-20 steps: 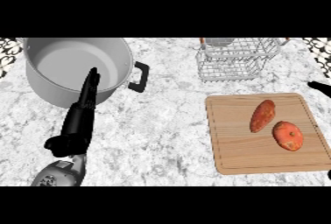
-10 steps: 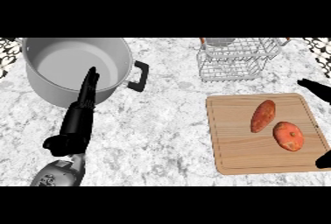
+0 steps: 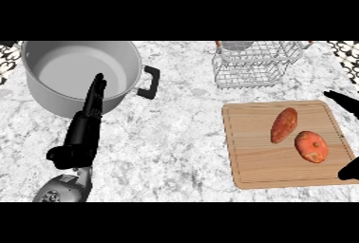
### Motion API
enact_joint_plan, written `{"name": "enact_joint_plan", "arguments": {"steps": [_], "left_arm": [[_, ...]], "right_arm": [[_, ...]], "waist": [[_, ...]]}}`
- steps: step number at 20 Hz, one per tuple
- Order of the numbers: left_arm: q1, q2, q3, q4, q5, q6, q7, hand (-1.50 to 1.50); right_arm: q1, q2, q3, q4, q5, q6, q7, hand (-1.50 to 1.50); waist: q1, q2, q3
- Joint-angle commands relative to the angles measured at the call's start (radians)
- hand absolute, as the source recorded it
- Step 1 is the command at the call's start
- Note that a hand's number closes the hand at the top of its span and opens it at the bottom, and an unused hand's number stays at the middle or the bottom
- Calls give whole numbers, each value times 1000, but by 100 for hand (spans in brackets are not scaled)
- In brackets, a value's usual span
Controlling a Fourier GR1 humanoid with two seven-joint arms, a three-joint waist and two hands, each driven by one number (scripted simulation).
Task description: Pick the sweet potato from the cutting board and place it in the tiered basket
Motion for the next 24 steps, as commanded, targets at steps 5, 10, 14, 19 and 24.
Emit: {"name": "enact_joint_plan", "arguments": {"steps": [5, 10, 14, 19, 24], "left_arm": [[5, -18, 31, 130, 12, -29, -5, 0], [30, 6, 46, 48, 12, -54, 41, 0], [-33, -31, 43, 127, 0, -46, 37, 0], [-41, -12, 77, 96, 7, -65, 68, 0], [-21, -57, 53, 124, -17, -52, 27, 0]], "right_arm": [[0, 70, 8, 82, 69, -28, -103, -150], [8, 103, -4, 110, 86, -16, -145, -150], [-73, 147, 24, 234, 130, -26, -185, -150], [-59, 203, 48, 199, 159, -23, -133, -150], [-146, 232, 35, 277, 167, 22, -123, -150]], "waist": [[-4, 15, -10], [-2, 13, -10], [3, 18, -10], [0, 15, -10], [3, 16, -10]]}}
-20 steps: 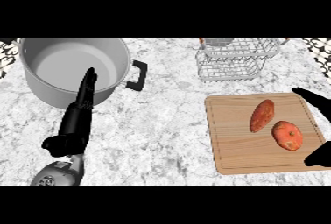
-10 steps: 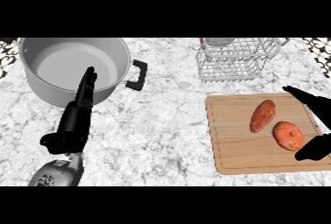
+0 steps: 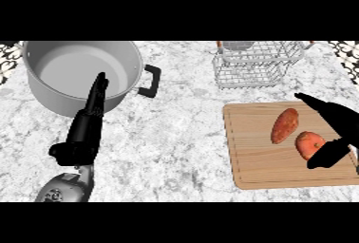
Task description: Pick the sweet potato from the cutting board and place it in the tiered basket
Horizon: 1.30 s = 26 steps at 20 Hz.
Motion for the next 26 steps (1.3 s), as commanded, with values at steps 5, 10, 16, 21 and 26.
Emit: {"name": "enact_joint_plan", "arguments": {"steps": [5, 10, 16, 21, 26], "left_arm": [[52, -34, -9, 66, -35, 14, 5, 0], [-9, -17, 37, 106, -18, -18, 9, 0], [60, 17, 51, 22, -5, -58, 27, 0], [10, -27, 59, 108, -19, -41, -13, 0], [55, -65, 10, 48, -55, -17, 8, 0]], "right_arm": [[-19, 71, 15, 18, 57, -1, 25, -150], [-103, 72, -27, 120, 50, 35, 4, -150], [-28, 94, -18, 150, 110, -30, -87, -150], [-62, 154, -14, 203, 131, -53, -90, -150], [-35, 176, -25, 218, 154, -94, -126, -150]], "waist": [[-7, 11, -10], [-2, 14, -10], [-3, 12, -10], [-5, 14, -10], [-4, 13, -10]]}}
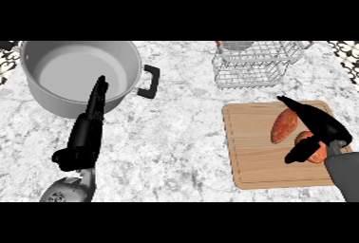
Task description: Pick the sweet potato from the cutting board and place it in the tiered basket
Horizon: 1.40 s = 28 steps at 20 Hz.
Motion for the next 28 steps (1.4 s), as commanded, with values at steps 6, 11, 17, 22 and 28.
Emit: {"name": "enact_joint_plan", "arguments": {"steps": [6, 11, 17, 22, 28], "left_arm": [[47, 24, 35, 19, 34, -52, 50, 0], [-32, -18, 50, 141, 2, -19, -6, 0], [-14, -18, -6, 51, -26, -25, 64, 0], [-40, -19, 35, 98, -4, -29, 57, 0], [13, -20, 19, 70, -24, -28, 53, 0]], "right_arm": [[58, 51, 4, 93, 133, -236, -145, 150], [-13, 43, 24, 173, 238, -327, -194, 150], [-169, 220, 311, 94, 479, -97, 245, 150], [-258, 436, 394, 84, 573, 43, 535, 150], [-340, 477, 383, -51, 580, 128, 728, 150]], "waist": [[1, 14, -10], [-3, 17, -10], [31, 14, -16], [2, 13, -12], [-7, 8, -11]]}}
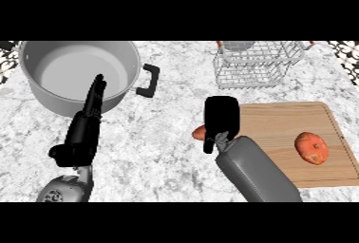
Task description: Pick the sweet potato from the cutting board and place it in the tiered basket
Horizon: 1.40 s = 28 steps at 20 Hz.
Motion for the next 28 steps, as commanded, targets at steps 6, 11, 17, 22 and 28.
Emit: {"name": "enact_joint_plan", "arguments": {"steps": [6, 11, 17, 22, 28], "left_arm": [[45, -20, 5, 77, -6, 5, -9, 0], [52, 3, 24, 45, 18, -26, 2, 0], [31, -8, 25, 61, -8, -3, 29, 0], [-15, -26, 13, 42, -9, -4, 81, 0], [18, -14, 40, 80, 16, -32, 2, 0]], "right_arm": [[-164, 34, -108, -244, 61, 155, 178, 150], [-275, 32, -191, -389, 60, 307, 212, 150], [-429, 41, -364, -467, 26, 468, 216, 150], [-463, 47, -493, -459, -55, 344, 210, 150], [-601, 20, -569, -208, -11, 238, 143, 150]], "waist": [[-19, 11, -8], [-19, 8, -8], [-27, 6, -8], [-16, 10, -7], [1, 18, -8]]}}
